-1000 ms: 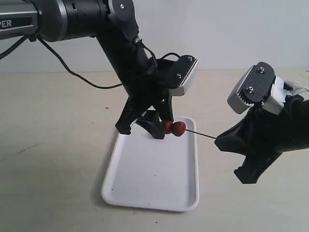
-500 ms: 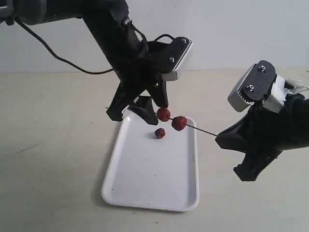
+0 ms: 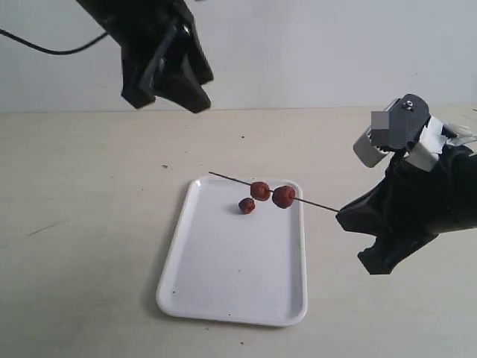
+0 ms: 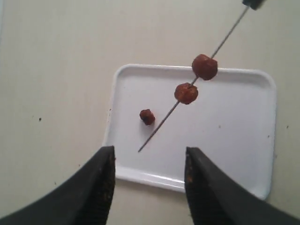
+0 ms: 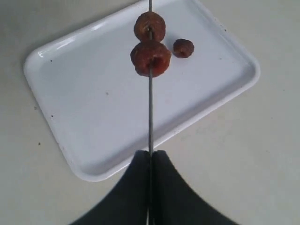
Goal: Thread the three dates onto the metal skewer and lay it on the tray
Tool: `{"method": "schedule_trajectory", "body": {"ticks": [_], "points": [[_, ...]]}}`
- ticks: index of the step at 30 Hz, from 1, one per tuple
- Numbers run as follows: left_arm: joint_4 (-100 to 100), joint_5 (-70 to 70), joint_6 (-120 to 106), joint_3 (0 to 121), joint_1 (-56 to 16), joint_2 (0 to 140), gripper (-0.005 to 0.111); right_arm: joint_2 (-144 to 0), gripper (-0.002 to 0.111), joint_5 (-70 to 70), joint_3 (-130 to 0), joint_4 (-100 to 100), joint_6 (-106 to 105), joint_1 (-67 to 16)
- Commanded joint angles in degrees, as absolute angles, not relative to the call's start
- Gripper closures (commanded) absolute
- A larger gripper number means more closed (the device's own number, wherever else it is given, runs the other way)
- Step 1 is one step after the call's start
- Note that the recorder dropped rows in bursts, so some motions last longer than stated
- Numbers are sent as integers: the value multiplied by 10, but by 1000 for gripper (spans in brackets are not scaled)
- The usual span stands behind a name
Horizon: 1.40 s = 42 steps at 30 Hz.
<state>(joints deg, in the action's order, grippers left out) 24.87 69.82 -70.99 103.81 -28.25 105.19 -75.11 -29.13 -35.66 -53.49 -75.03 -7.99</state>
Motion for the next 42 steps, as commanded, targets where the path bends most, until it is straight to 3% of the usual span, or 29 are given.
{"method": "schedule_trajectory", "body": {"ticks": [1, 7, 15, 23, 31, 37, 42], "points": [[279, 700, -546, 1032, -241, 1034, 60, -733, 108, -257, -353, -504, -687, -77], [344, 700, -600, 922, -231, 1044, 60, -662, 108, -244, -353, -494, -660, -77], [397, 700, -607, 860, -233, 1108, 60, -583, 108, -206, -353, -315, -444, -77], [581, 696, -609, 859, -234, 1195, 60, -535, 108, -210, -353, -219, -331, -77], [566, 639, -585, 861, -234, 1237, 59, -529, 108, -221, -353, -206, -329, -77], [602, 642, -556, 880, -234, 1237, 47, -529, 108, -221, -353, -205, -329, -77], [637, 648, -556, 882, -234, 1237, 47, -529, 108, -221, -353, -204, -329, -77]]}}
